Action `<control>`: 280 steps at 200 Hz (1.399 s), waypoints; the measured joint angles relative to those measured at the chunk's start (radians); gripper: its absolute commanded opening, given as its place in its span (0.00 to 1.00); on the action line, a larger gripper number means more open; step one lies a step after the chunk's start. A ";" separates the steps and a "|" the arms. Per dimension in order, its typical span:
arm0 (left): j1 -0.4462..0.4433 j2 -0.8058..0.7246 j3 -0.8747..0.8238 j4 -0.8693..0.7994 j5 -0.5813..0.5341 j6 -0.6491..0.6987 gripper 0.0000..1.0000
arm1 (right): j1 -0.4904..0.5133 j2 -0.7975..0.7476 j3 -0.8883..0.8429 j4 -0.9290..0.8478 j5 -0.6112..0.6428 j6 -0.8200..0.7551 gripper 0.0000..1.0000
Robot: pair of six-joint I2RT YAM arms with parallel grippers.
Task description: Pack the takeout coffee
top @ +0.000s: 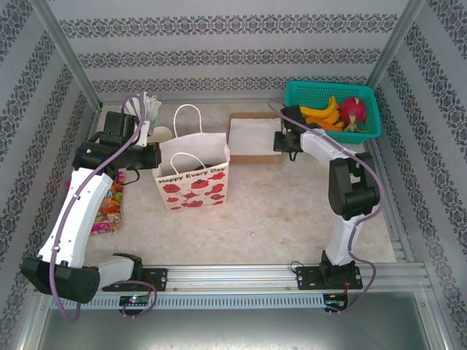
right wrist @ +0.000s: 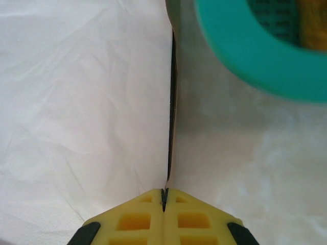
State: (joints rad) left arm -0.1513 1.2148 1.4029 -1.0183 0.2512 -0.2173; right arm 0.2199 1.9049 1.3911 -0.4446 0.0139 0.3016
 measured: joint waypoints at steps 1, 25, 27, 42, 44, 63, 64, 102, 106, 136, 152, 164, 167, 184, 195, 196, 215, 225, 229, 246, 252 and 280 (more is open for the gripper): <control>0.000 0.001 0.000 0.001 0.002 0.000 0.00 | -0.002 -0.002 -0.003 0.000 -0.002 -0.002 0.00; -0.009 0.016 0.000 0.014 0.016 -0.004 0.00 | -0.047 -0.080 -0.107 0.000 -0.052 -0.063 0.00; -0.010 0.017 0.000 0.015 0.016 -0.005 0.00 | -0.051 -0.086 -0.117 0.000 -0.056 -0.068 0.00; -0.020 0.033 0.000 0.025 0.028 -0.012 0.00 | -0.078 -0.131 -0.185 0.000 -0.078 -0.100 0.00; -0.022 0.035 0.000 0.026 0.030 -0.013 0.00 | -0.081 -0.135 -0.191 0.000 -0.081 -0.103 0.00; -0.045 0.056 0.000 0.046 0.038 -0.023 0.00 | -0.121 -0.183 -0.260 0.000 -0.111 -0.135 0.00; -0.047 0.057 0.000 0.047 0.037 -0.024 0.00 | -0.124 -0.187 -0.265 0.000 -0.113 -0.138 0.00; -0.096 0.106 0.015 0.084 0.047 -0.034 0.00 | -0.184 -0.294 -0.378 0.007 -0.138 -0.158 0.00; -0.100 0.113 0.018 0.087 0.048 -0.034 0.00 | -0.189 -0.306 -0.389 0.007 -0.139 -0.159 0.00; -0.138 0.158 0.044 0.115 0.052 -0.034 0.00 | -0.206 -0.348 -0.438 0.011 -0.139 -0.158 0.00; -0.149 0.183 0.054 0.137 0.056 -0.034 0.00 | -0.207 -0.358 -0.458 0.022 -0.140 -0.151 0.00; -0.150 0.204 0.067 0.147 0.056 -0.034 0.00 | -0.207 -0.363 -0.468 0.028 -0.139 -0.148 0.00; -0.150 0.209 0.071 0.148 0.056 -0.034 0.00 | -0.207 -0.364 -0.469 0.029 -0.139 -0.147 0.01; -0.151 0.237 0.096 0.153 0.056 -0.033 0.00 | -0.207 -0.371 -0.471 0.029 -0.135 -0.144 0.13; -0.151 0.249 0.107 0.155 0.056 -0.033 0.03 | -0.207 -0.372 -0.470 0.027 -0.131 -0.140 0.21; -0.151 0.250 0.107 0.155 0.056 -0.033 0.03 | -0.207 -0.372 -0.470 0.026 -0.131 -0.140 0.21; -0.151 0.249 0.108 0.156 0.055 -0.037 0.21 | -0.207 -0.373 -0.464 0.000 -0.132 -0.120 0.37; -0.151 0.246 0.108 0.156 0.049 -0.031 0.28 | -0.207 -0.373 -0.452 -0.013 -0.135 -0.102 0.43; -0.151 0.245 0.108 0.156 0.048 -0.039 0.30 | -0.205 -0.373 -0.445 -0.017 -0.135 -0.101 0.46; -0.151 0.225 0.107 0.156 0.026 -0.038 0.37 | -0.196 -0.373 -0.408 -0.028 -0.141 -0.071 0.61; -0.151 0.216 0.106 0.155 0.020 -0.039 0.39 | -0.189 -0.373 -0.390 -0.033 -0.146 -0.063 0.64; -0.151 0.148 0.099 0.163 -0.024 -0.045 0.54 | -0.129 -0.342 -0.301 -0.047 -0.152 -0.030 0.83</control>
State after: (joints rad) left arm -0.3019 1.3624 1.5021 -0.8551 0.2272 -0.2626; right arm 0.0910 1.5627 1.0904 -0.4911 -0.1379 0.2718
